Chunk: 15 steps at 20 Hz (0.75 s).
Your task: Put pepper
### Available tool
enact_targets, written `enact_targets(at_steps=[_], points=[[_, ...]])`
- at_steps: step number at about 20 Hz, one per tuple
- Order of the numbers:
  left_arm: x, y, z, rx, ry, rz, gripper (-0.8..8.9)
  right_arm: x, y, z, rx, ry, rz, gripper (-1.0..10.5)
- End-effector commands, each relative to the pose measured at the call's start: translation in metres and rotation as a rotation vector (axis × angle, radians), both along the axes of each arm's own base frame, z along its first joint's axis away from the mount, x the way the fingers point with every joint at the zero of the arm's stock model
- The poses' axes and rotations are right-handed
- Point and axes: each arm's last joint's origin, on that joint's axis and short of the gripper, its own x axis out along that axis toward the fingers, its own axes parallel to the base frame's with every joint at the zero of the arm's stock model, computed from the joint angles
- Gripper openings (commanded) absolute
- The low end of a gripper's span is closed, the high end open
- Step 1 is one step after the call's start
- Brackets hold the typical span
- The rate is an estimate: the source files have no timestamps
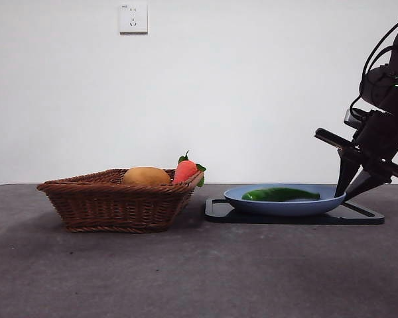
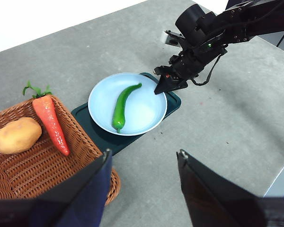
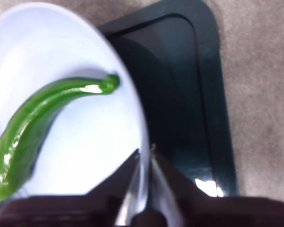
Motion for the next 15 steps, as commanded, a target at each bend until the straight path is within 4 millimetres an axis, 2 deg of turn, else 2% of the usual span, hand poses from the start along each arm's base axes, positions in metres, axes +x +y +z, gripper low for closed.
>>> enact_targets(at_steps=[1, 3, 5, 7, 9, 12, 15], points=[[-0.001, -0.002, 0.005, -0.006, -0.018, -0.012, 2.47, 0.005, 0.0, -0.004, -0.008, -0.004, 0.012, 1.8], [-0.001, -0.002, 0.005, -0.005, -0.019, -0.012, 2.47, 0.004, 0.0, -0.001, -0.008, 0.003, 0.012, 2.0], [-0.001, -0.002, 0.005, -0.001, -0.014, -0.012, 2.47, -0.001, -0.004, 0.012, -0.01, -0.005, 0.006, 2.0], [-0.001, -0.002, 0.003, 0.014, -0.003, -0.013, 2.47, -0.011, -0.007, 0.039, -0.021, -0.053, 0.015, 2.0], [-0.001, -0.001, 0.003, 0.021, -0.001, -0.014, 2.47, -0.029, -0.007, 0.078, -0.038, -0.134, 0.04, 2.0], [-0.001, -0.001, 0.003, 0.022, -0.003, -0.015, 2.45, -0.072, -0.005, 0.143, -0.06, -0.266, 0.077, 2.0], [-0.001, -0.001, 0.003, 0.022, -0.003, -0.016, 2.45, -0.134, 0.006, 0.198, -0.08, -0.369, 0.142, 1.9]])
